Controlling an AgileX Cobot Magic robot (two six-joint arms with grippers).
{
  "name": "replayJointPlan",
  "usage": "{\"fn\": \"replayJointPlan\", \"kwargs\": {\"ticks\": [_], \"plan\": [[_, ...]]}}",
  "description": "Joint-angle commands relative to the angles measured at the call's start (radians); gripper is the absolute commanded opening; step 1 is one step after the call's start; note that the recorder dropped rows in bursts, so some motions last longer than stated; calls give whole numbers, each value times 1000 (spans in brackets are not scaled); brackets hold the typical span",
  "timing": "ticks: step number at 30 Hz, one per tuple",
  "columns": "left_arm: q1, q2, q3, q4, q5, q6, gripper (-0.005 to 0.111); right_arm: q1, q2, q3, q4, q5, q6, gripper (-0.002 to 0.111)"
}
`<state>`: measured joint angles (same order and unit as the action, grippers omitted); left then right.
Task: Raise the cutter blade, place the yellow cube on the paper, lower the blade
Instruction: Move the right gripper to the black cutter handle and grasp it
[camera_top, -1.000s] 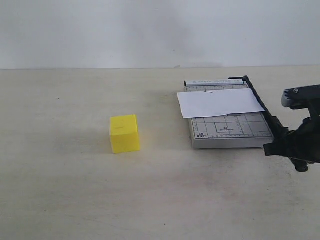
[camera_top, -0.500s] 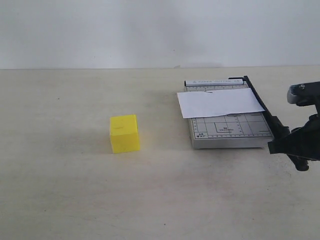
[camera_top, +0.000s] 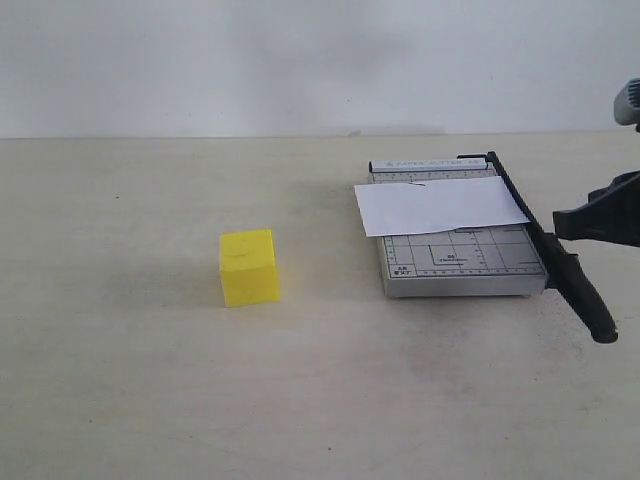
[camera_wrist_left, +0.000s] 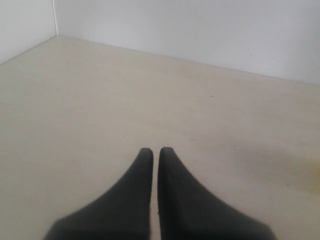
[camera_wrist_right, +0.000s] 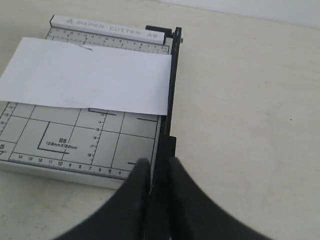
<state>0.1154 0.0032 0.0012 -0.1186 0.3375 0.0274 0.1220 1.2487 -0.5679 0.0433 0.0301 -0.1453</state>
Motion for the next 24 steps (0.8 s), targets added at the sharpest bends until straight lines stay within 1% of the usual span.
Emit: {"fn": "replayJointPlan", "kwargs": {"ticks": [1,2,3,4,8,17,18,20,23,24], "plan": [[-7,-3,-1,-3,-8,-9,4,0,43,-2,-5,29,-6,53],[-7,-3,-1,-3,-8,-9,4,0,56,-2,-5,26,3,64],[-7,-3,-1,-3,-8,-9,4,0,68,-2,-5,26,15,68],[-7,-3,-1,-3,-8,-9,4,0,82,-2,-5,29,30,69],[-7,-3,-1,-3,-8,-9,4,0,160,-2,-5,52,40,64],[-7,-3,-1,-3,-8,-9,4,0,298,-2,-5,72,56,64],[-7,-3,-1,-3,-8,-9,4,0,301,-2,-5,75,70,62],[-7,-3,-1,-3,-8,-9,4,0,308,-2,-5,80,86,49],[-7,-3,-1,-3,-8,-9,4,0,308,-2,-5,93,86,18],[-7,-3,-1,-3,-8,-9,4,0,308,-2,-5,97,84,10]]}}
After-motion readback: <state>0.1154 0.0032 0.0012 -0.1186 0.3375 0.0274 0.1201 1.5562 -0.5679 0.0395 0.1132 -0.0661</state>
